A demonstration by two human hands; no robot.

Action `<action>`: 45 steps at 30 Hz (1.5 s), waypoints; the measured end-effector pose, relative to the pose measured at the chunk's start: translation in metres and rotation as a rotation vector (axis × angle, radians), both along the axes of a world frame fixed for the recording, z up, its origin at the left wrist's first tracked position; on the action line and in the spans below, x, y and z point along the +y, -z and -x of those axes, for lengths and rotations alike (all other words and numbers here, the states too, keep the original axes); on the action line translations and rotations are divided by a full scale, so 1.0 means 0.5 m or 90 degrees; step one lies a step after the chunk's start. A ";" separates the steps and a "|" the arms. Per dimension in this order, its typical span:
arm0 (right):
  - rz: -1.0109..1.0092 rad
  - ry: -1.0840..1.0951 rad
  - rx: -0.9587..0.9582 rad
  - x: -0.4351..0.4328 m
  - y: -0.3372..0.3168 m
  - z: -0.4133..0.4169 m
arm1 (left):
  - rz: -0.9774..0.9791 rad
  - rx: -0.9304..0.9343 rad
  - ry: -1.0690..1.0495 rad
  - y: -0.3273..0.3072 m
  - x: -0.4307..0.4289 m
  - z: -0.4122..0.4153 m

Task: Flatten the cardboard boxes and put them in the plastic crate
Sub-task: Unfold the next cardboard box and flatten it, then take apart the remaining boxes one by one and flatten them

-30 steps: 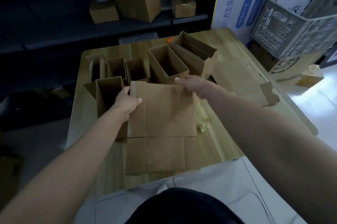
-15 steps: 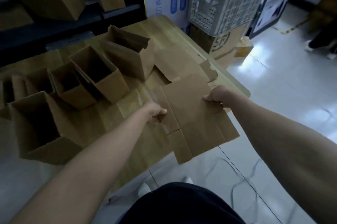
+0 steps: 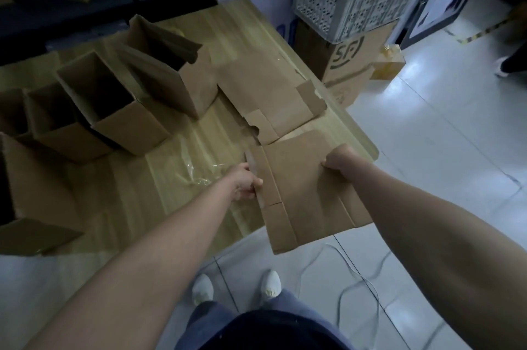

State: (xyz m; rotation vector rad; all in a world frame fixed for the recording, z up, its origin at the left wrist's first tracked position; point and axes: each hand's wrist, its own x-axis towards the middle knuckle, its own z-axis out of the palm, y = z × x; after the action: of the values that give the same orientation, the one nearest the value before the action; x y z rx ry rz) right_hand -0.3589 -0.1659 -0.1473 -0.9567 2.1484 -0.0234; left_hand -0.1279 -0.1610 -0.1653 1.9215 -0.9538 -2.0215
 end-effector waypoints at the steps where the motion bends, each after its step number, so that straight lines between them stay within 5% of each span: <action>1: -0.014 -0.033 0.021 -0.014 0.004 0.005 | 0.015 0.005 -0.033 0.007 -0.010 0.007; 8: 0.103 -0.107 0.075 -0.164 0.030 -0.008 | 0.161 -0.146 -0.153 0.050 -0.116 0.010; 17: 0.088 -0.140 0.092 -0.182 0.087 0.022 | 0.268 -0.300 0.113 0.076 -0.131 0.054; 23: 0.084 -0.298 0.098 -0.178 0.114 0.039 | 0.390 -0.391 0.380 0.097 -0.147 0.072; 32: 0.117 -0.255 0.122 -0.170 0.108 0.033 | 0.390 -0.474 0.437 0.096 -0.165 0.069; 37: 0.188 -0.259 0.167 -0.123 0.072 0.028 | 0.354 -0.286 0.232 0.060 -0.149 0.054; 45: 0.352 -0.442 0.036 -0.148 -0.112 -0.198 | 0.403 -0.284 0.062 -0.086 -0.102 -0.093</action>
State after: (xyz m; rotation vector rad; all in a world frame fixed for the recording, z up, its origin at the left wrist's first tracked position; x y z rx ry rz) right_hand -0.2597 -0.2399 -0.0911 -1.9977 1.7726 -0.2602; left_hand -0.0812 -0.2121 -0.1225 1.9798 -1.5769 -1.1128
